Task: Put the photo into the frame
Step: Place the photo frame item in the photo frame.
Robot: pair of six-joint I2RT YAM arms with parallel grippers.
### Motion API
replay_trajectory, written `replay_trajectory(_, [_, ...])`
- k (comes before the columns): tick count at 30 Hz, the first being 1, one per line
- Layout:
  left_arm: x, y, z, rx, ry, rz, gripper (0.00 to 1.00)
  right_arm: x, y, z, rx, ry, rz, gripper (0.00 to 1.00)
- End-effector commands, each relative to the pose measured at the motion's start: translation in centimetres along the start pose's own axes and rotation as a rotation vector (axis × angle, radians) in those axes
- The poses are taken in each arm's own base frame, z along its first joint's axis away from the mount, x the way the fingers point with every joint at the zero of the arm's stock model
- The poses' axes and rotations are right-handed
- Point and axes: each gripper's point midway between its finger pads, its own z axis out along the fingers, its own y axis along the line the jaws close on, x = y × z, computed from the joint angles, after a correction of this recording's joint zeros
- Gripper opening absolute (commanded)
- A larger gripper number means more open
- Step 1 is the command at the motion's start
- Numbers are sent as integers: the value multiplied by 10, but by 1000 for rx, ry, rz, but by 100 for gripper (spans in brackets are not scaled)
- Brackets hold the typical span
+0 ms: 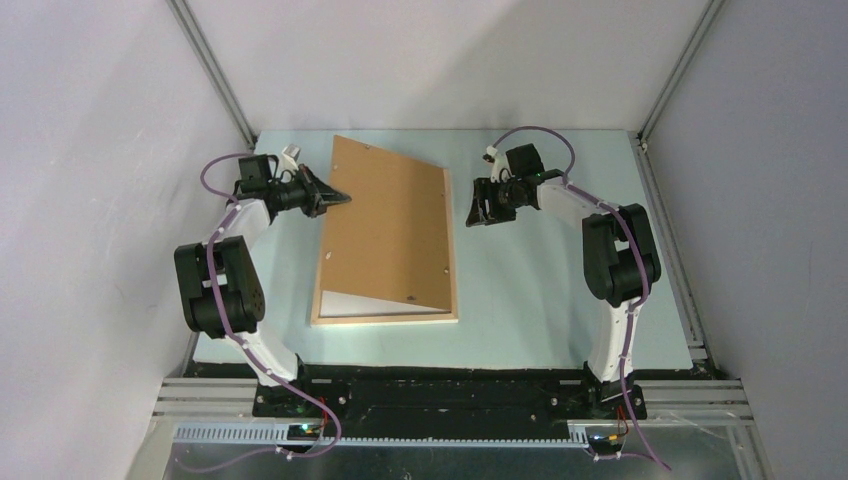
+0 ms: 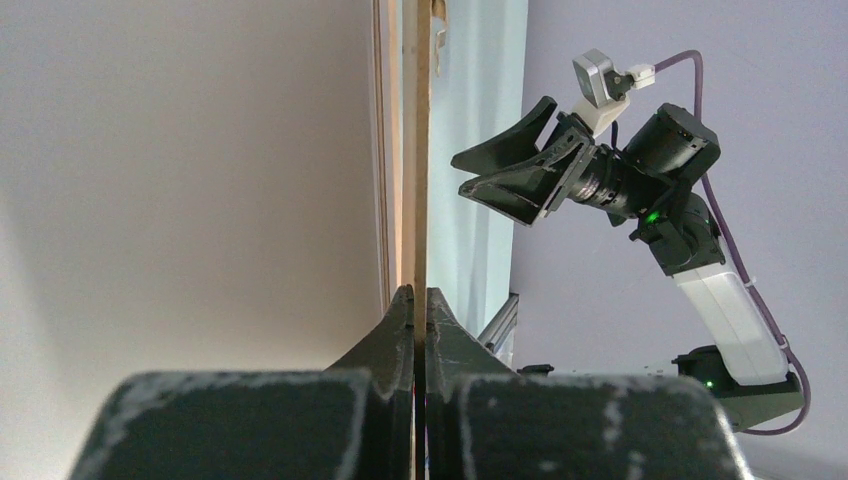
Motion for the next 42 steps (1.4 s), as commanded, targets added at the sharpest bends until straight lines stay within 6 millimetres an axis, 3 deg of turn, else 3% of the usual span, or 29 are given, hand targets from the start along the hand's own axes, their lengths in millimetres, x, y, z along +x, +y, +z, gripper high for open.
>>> replay_trajectory(1, [1,-18,-10,56,-1,53,0,-16,13,-16,-26,-56,-24,62])
replay_trajectory(42, [-3,-14,3,45,33,53,0,-11,8,-10,-24,-42,-10,62])
